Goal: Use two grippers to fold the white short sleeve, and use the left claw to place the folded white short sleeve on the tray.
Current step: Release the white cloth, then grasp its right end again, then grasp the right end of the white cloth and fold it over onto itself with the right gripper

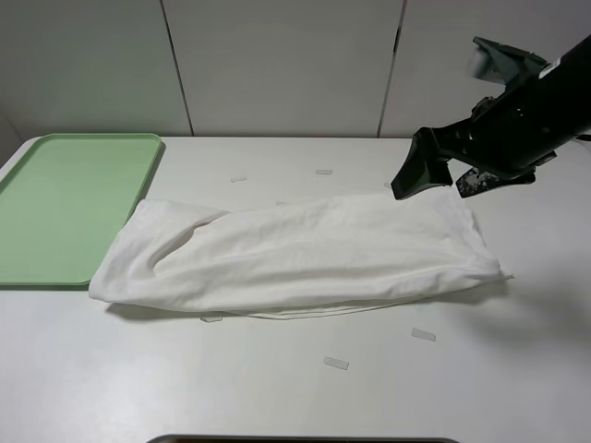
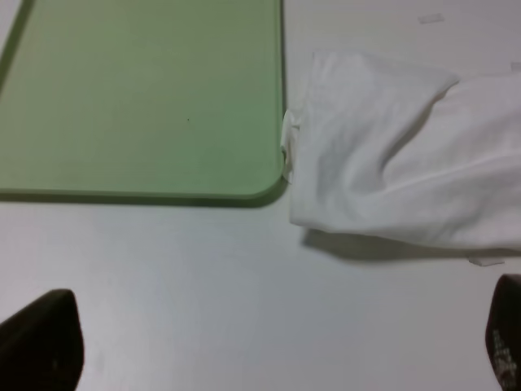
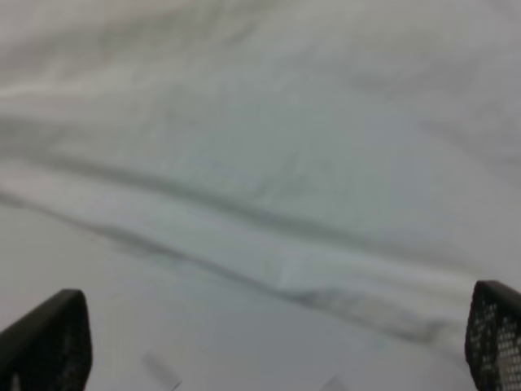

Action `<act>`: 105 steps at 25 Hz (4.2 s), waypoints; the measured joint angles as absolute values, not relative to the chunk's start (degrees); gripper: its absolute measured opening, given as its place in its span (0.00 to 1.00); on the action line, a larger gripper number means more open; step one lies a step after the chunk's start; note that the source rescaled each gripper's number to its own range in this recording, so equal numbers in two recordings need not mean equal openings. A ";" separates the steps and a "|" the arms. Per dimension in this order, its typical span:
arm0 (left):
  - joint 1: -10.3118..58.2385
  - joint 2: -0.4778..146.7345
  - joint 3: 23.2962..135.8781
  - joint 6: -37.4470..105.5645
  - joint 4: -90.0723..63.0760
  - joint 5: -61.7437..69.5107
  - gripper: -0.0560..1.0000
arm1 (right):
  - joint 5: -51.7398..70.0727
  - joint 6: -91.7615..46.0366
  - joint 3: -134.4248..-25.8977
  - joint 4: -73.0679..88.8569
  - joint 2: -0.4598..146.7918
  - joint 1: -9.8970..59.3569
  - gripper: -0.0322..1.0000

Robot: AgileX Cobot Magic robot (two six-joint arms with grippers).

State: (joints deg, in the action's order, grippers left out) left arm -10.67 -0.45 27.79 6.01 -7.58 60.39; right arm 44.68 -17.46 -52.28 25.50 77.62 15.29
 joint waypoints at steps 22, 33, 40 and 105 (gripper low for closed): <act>-10.67 -0.45 27.79 6.07 -7.58 60.39 1.00 | 37.00 -25.57 -67.08 21.69 113.26 -4.22 1.00; -10.67 -0.45 27.79 6.07 -7.58 60.39 1.00 | 33.38 -29.97 -67.08 24.92 118.64 -4.45 1.00; -10.67 -0.45 27.79 6.07 -7.58 60.39 1.00 | 34.11 -31.46 -67.12 27.94 118.67 -4.45 0.83; -10.67 -0.45 27.79 6.07 -7.26 60.39 1.00 | 36.02 0.00 -74.70 21.79 114.76 24.88 0.03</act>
State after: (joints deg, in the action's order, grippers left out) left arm -10.67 -0.45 27.79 6.07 -7.26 60.39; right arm 36.02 0.00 -74.70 21.79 114.76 24.88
